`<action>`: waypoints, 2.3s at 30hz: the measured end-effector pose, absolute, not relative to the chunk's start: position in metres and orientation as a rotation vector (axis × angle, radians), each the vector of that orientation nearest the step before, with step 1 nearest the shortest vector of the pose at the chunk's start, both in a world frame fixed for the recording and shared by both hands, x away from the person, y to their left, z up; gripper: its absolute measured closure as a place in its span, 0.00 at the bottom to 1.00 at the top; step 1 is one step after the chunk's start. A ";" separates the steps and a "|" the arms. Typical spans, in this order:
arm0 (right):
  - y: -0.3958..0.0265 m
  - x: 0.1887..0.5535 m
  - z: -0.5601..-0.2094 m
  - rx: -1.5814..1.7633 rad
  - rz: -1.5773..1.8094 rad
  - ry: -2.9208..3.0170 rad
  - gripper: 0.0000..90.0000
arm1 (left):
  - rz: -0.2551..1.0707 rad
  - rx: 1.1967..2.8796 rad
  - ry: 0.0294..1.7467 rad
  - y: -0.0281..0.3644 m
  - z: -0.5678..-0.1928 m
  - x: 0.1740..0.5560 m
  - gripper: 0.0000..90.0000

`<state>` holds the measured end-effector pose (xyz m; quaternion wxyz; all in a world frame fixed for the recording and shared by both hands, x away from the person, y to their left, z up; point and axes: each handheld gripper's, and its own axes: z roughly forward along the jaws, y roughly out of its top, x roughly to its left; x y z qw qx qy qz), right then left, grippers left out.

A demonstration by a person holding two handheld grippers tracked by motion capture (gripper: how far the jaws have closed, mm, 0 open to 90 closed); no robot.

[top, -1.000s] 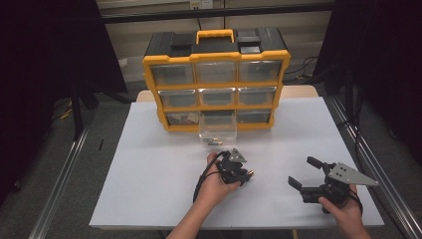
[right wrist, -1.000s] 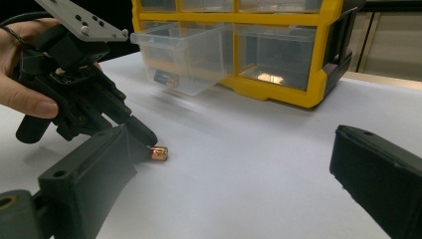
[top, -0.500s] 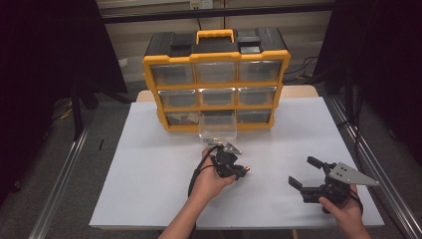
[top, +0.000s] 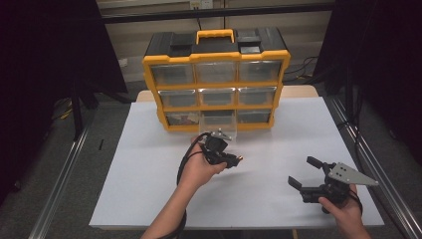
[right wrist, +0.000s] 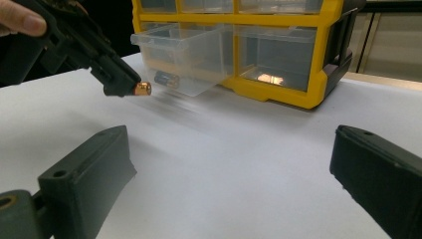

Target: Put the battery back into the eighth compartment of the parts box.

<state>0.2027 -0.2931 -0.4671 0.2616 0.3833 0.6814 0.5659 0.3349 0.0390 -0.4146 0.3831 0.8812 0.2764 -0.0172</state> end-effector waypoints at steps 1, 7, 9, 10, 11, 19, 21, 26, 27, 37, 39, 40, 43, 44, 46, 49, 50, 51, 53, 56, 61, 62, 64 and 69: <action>-0.293 0.203 -0.467 1.037 1.532 1.843 0.02 | -0.045 2.245 0.709 0.040 -0.412 0.336 0.86; -0.293 0.203 -0.467 1.037 1.533 1.843 0.02 | -0.031 2.257 0.696 0.043 -0.398 0.343 0.86; -0.293 0.203 -0.467 1.038 1.532 1.846 0.02 | -0.027 2.249 0.689 0.043 -0.394 0.345 0.86; -0.293 0.203 -0.467 1.040 1.532 1.846 0.02 | -0.023 2.241 0.695 0.043 -0.393 0.346 0.86; -0.293 0.203 -0.467 1.040 1.532 1.846 0.02 | -0.022 2.250 0.696 0.044 -0.389 0.347 0.86; -0.293 0.203 -0.467 1.039 1.533 1.847 0.02 | 0.016 2.221 0.711 0.046 -0.373 0.358 0.86; -0.293 0.203 -0.467 1.036 1.533 1.846 0.02 | 0.027 2.218 0.718 0.047 -0.370 0.361 0.86; -0.293 0.203 -0.467 1.037 1.534 1.848 0.02 | 0.069 2.208 0.736 0.050 -0.363 0.371 0.86; -0.293 0.203 -0.467 1.036 1.534 1.848 0.02 | 0.074 2.195 0.739 0.051 -0.363 0.373 0.86; -0.293 0.204 -0.467 1.045 1.537 1.845 0.02 | 0.140 2.177 0.772 0.056 -0.360 0.391 0.86; -0.293 0.204 -0.468 1.044 1.537 1.845 0.02 | 0.162 2.180 0.783 0.056 -0.360 0.394 0.86; -0.293 0.204 -0.468 1.045 1.537 1.844 0.02 | 0.168 2.180 0.785 0.057 -0.360 0.395 0.86; -0.293 0.204 -0.468 1.046 1.535 1.842 0.02 | 0.179 2.197 0.770 0.059 -0.361 0.400 0.86; -0.293 0.204 -0.468 1.045 1.535 1.842 0.02 | 0.192 2.192 0.778 0.058 -0.362 0.400 0.86; -0.293 0.204 -0.468 1.044 1.534 1.843 0.02 | 0.198 2.189 0.785 0.058 -0.363 0.402 0.86; -0.293 0.204 -0.468 1.041 1.536 1.846 0.02 | 0.193 2.179 0.802 0.057 -0.366 0.405 0.86; -0.293 0.204 -0.468 1.044 1.535 1.843 0.02 | 0.201 2.180 0.801 0.058 -0.367 0.406 0.86; -0.293 0.204 -0.468 1.045 1.534 1.844 0.02 | 0.205 2.191 0.802 0.058 -0.368 0.407 0.86; -0.294 0.204 -0.468 1.045 1.534 1.844 0.02 | 0.219 2.195 0.797 0.059 -0.370 0.409 0.86; -0.294 0.204 -0.468 1.045 1.534 1.846 0.02 | 0.221 2.197 0.810 0.060 -0.372 0.413 0.86; -0.294 0.204 -0.468 1.044 1.540 1.846 0.02 | 0.234 2.159 0.854 0.060 -0.379 0.422 0.86; -0.294 0.204 -0.468 1.046 1.540 1.843 0.02 | 0.244 2.173 0.834 0.062 -0.380 0.424 0.86; -0.295 0.204 -0.468 1.047 1.539 1.847 0.02 | 0.230 2.155 0.861 0.060 -0.383 0.425 0.86; -0.295 0.204 -0.468 1.048 1.539 1.846 0.02 | 0.242 2.156 0.859 0.060 -0.387 0.427 0.86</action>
